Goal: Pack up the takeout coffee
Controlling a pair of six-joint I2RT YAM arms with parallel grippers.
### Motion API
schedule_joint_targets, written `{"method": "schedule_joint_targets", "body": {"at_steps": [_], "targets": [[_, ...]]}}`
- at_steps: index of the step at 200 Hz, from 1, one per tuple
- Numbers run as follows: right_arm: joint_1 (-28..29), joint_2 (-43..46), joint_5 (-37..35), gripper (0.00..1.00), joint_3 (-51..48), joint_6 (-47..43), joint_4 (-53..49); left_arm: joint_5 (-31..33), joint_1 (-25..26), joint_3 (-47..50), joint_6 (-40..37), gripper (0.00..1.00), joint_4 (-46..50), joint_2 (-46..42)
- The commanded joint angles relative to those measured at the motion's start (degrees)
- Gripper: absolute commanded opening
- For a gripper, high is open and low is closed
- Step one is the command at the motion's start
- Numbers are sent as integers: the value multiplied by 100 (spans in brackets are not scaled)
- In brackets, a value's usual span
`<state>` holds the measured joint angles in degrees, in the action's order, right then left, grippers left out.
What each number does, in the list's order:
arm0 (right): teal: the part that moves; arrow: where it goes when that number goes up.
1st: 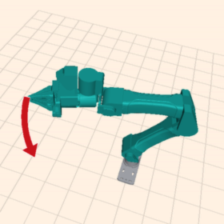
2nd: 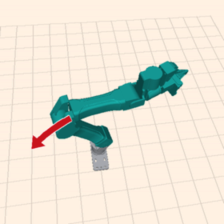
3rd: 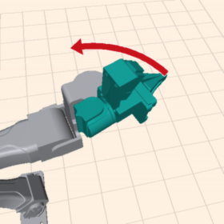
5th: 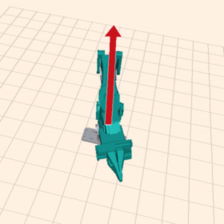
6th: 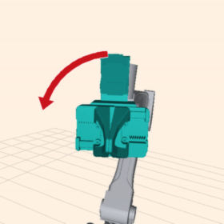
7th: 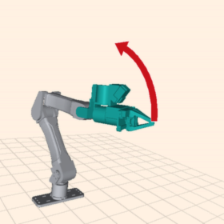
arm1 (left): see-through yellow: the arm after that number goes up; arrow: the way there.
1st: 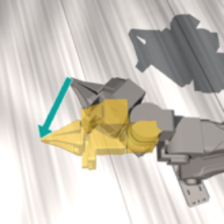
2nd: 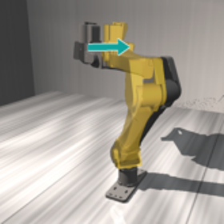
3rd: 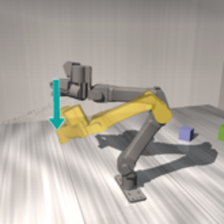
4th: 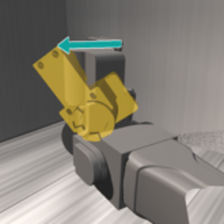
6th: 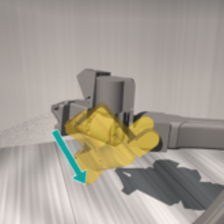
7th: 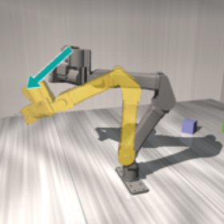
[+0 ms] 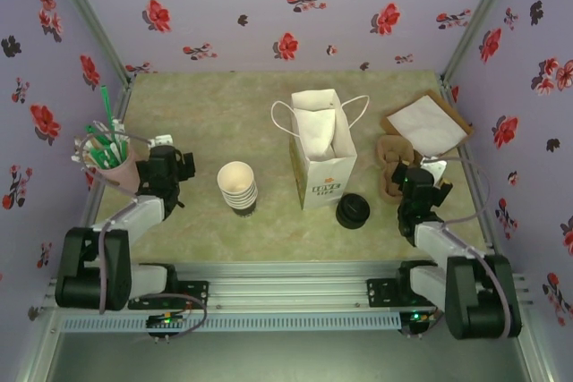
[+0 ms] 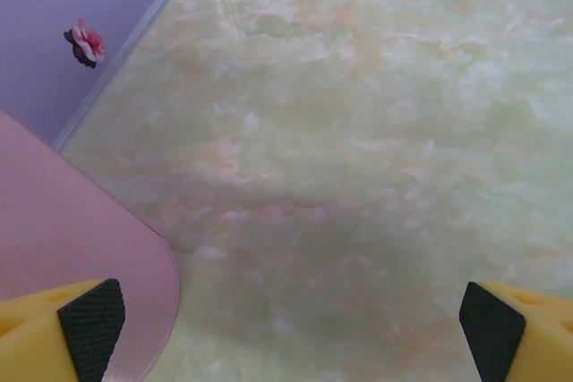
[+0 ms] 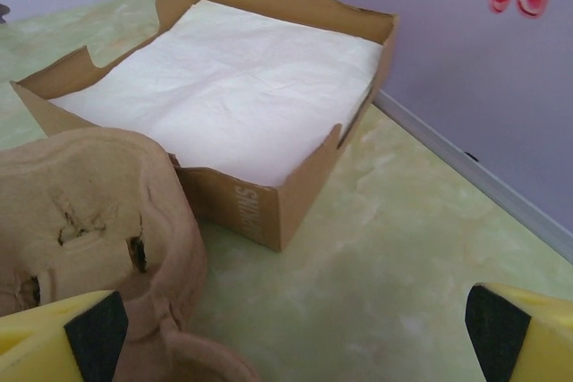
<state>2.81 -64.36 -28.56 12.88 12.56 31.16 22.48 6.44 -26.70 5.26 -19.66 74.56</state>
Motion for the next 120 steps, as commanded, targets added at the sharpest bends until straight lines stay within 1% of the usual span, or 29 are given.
{"method": "schedule_joint_targets", "body": {"at_steps": [1,13,28,33,41,50,69,85,90,93,100,105,109,114,120], "targets": [[-44,-451,-61,99,-3,-39,1287,64,-122,115,-545,99,-1629,497],[-52,-774,-33,99,46,-126,1690,22,-141,31,-544,99,-1810,675],[-66,-1241,219,99,102,-242,2204,-39,-191,-21,-427,99,-2040,934],[-70,-1381,328,99,159,-291,2231,-45,-204,-60,-404,99,-2060,1049],[-57,-1544,557,99,230,-407,2256,-89,-213,5,-470,99,-2366,1233],[-8,-1677,663,99,211,-510,2445,-220,-219,68,-444,99,-2353,1141],[35,-1858,806,99,18,-614,2961,-417,-265,523,-457,99,-3185,1147],[36,-2078,890,99,161,-632,2855,-565,-264,900,-613,99,-4287,1519],[27,-2211,904,99,249,-661,2789,-571,-242,890,-597,99,-4110,1416],[27,-2338,1075,99,310,-713,2854,-606,-251,846,-560,99,-3913,1348],[40,-2521,1161,99,429,-827,2921,-643,-274,727,-546,99,-3723,1389],[52,-2488,1184,99,560,-831,2585,-609,-283,621,-558,99,-3654,1451],[53,-2405,1186,99,781,-772,2090,-570,-283,525,-530,99,-3436,1434],[40,-2342,1219,99,991,-709,1535,-667,-337,490,-451,99,-3258,1381],[-70,-2452,1472,99,986,-689,1724,-702,-408,488,-405,99,-3313,1415]]}}
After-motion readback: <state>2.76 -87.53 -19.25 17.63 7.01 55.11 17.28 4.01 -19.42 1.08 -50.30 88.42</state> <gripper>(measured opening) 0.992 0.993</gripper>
